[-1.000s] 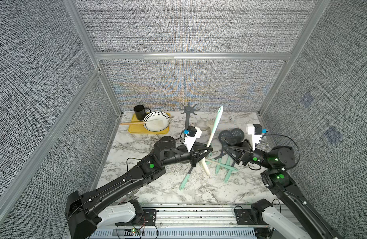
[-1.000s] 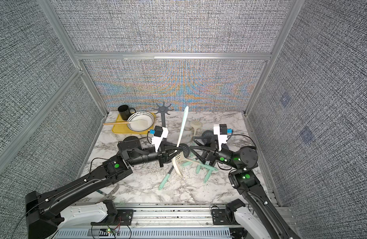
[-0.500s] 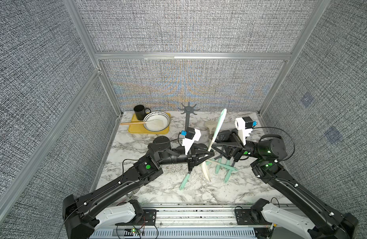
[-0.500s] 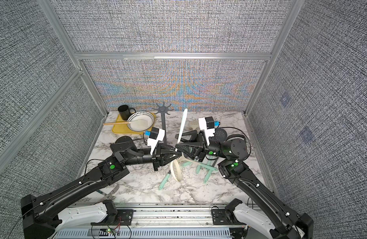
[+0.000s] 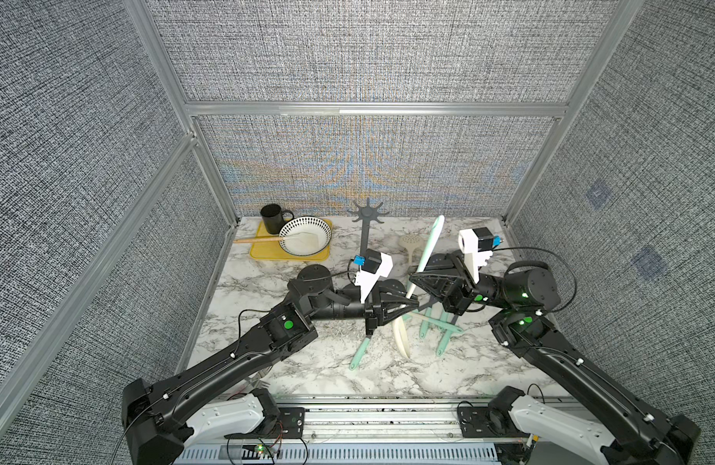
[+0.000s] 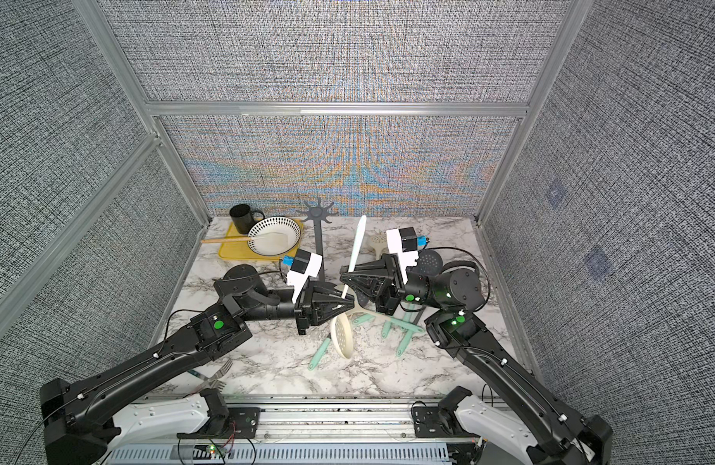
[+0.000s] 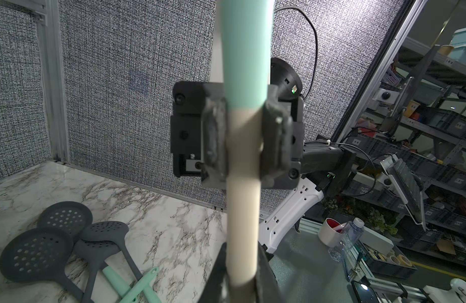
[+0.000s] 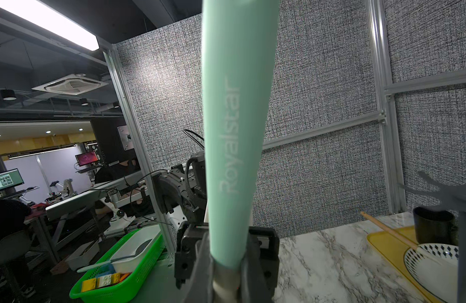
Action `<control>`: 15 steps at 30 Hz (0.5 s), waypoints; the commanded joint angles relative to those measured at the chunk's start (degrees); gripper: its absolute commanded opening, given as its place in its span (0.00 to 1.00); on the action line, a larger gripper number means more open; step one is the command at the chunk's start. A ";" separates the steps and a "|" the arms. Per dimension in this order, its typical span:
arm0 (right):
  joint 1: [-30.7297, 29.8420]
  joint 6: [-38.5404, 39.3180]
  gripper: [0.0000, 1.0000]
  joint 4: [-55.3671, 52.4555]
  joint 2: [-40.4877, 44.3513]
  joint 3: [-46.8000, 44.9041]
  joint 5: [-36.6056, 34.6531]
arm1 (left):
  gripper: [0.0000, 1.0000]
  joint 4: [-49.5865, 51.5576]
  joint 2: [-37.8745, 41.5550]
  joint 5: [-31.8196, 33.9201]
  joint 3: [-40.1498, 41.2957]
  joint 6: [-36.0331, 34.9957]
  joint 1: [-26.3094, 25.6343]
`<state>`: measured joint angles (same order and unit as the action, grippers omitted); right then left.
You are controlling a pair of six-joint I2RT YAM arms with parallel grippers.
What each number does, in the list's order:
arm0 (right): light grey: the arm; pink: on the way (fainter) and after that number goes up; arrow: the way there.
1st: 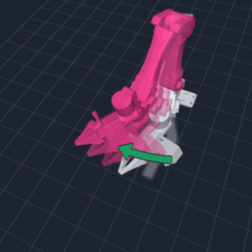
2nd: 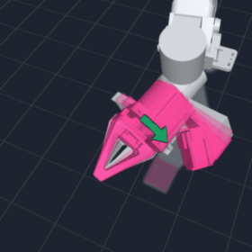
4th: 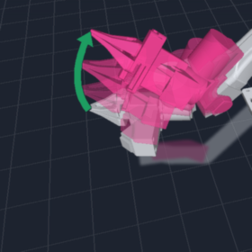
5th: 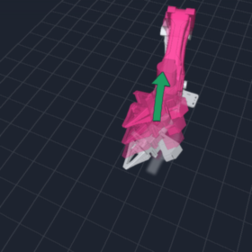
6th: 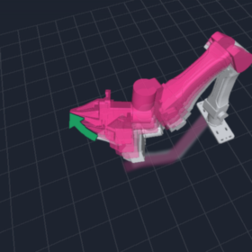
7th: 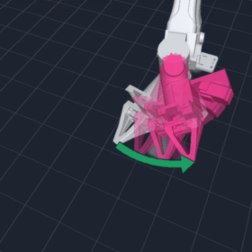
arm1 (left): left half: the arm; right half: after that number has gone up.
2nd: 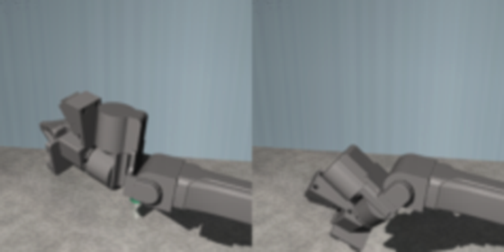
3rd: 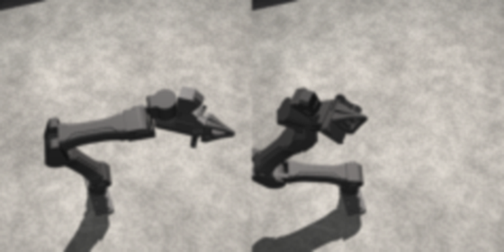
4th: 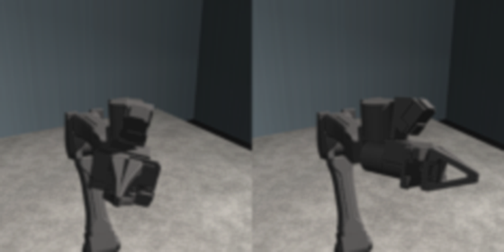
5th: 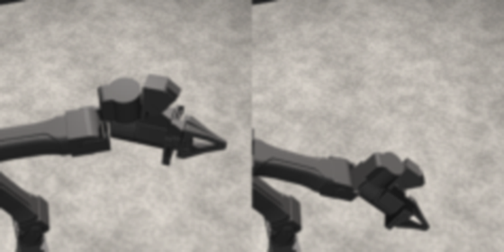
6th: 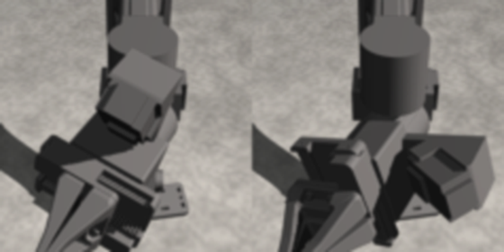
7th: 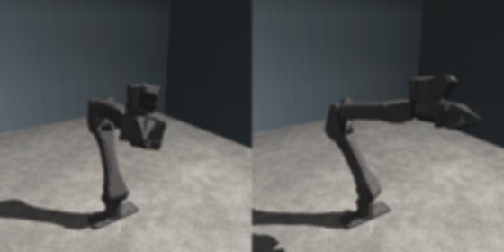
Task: Hang the skimmer on the kitchen utensil rack
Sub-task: Pick up the skimmer from the center of the board.
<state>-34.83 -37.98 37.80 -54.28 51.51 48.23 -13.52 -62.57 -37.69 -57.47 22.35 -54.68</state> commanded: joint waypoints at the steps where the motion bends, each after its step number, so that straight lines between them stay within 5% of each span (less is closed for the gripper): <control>1: -0.06 4.29 0.00 -2.09 1.64 -0.43 -1.80 | 0.43 0.71 0.57 2.71 -0.80 -1.65 0.10; 3: -0.06 7.58 0.00 -6.01 3.35 0.26 -3.96 | 0.88 4.89 1.72 5.45 -1.29 -3.60 0.10; 4: -0.07 9.76 0.00 -9.25 4.04 1.14 -5.55 | 0.99 7.28 2.55 6.88 -1.45 -4.57 0.10; 11: -0.47 28.40 0.00 -38.67 4.53 8.41 -32.53 | 1.00 26.62 13.67 36.24 3.33 -7.11 0.71; 15: -3.59 33.24 0.00 -46.96 -0.13 10.64 -46.34 | 1.00 28.72 17.70 45.11 7.65 -3.23 4.52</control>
<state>-36.75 -11.81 1.80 -52.21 61.01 16.53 10.11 -46.26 -4.56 -51.57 16.93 -52.01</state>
